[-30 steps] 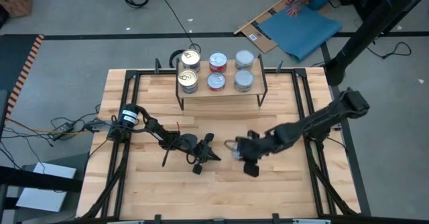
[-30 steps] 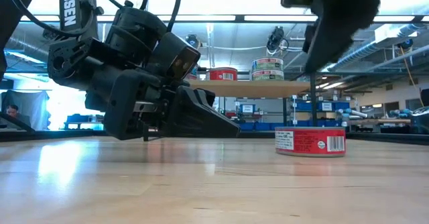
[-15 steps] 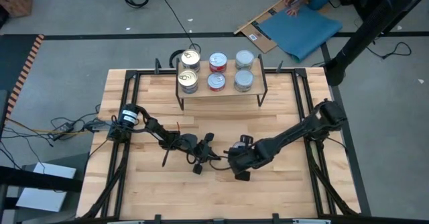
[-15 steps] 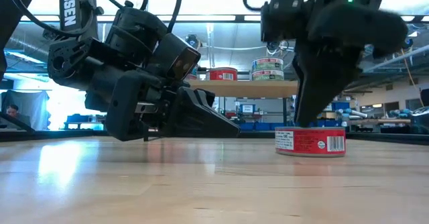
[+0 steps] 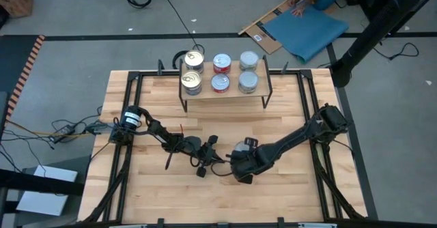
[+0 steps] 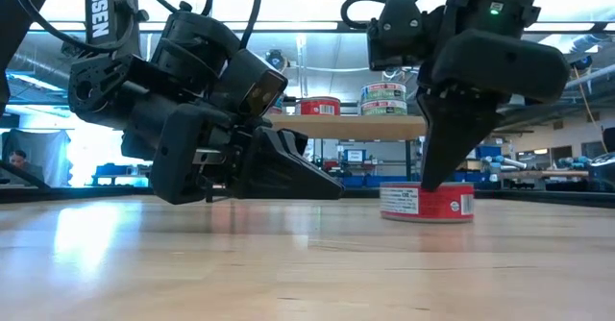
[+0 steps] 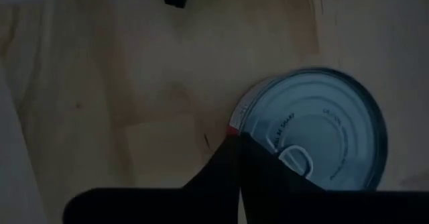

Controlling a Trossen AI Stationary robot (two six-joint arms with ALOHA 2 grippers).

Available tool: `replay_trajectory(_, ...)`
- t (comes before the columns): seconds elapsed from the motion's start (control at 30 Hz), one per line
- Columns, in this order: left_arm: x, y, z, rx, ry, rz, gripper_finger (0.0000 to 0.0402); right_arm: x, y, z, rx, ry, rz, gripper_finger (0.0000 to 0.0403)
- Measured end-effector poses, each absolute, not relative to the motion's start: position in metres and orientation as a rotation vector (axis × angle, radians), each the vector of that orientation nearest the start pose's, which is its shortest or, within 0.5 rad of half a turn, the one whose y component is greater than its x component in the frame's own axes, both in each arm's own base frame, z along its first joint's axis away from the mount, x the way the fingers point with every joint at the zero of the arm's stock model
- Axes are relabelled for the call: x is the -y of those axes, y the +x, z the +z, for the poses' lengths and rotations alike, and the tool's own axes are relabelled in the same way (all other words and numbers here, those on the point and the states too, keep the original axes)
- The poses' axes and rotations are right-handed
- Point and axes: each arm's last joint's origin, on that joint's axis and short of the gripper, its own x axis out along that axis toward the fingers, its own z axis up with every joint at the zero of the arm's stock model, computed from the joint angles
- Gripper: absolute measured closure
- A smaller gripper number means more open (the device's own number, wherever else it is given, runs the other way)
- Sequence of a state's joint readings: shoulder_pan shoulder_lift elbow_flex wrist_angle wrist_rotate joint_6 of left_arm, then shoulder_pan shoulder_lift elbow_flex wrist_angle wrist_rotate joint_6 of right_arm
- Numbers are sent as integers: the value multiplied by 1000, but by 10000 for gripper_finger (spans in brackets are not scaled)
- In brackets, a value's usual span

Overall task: Stack canned seafood by type on shelf
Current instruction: Stack the red tuna on top of the other red tuna can on the shelf

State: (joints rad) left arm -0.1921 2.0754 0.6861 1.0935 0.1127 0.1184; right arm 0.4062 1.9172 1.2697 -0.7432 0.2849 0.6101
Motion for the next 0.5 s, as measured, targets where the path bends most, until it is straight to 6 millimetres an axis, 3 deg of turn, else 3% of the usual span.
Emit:
replay_trajectory(0.2,69,336,77,-268,128,-321,396,-127,332,169,-1281,116,-231,397)
replay_trajectory(0.5,78,336,81,-224,135,-341,396,-110,325,220,-1167,286,-159,400)
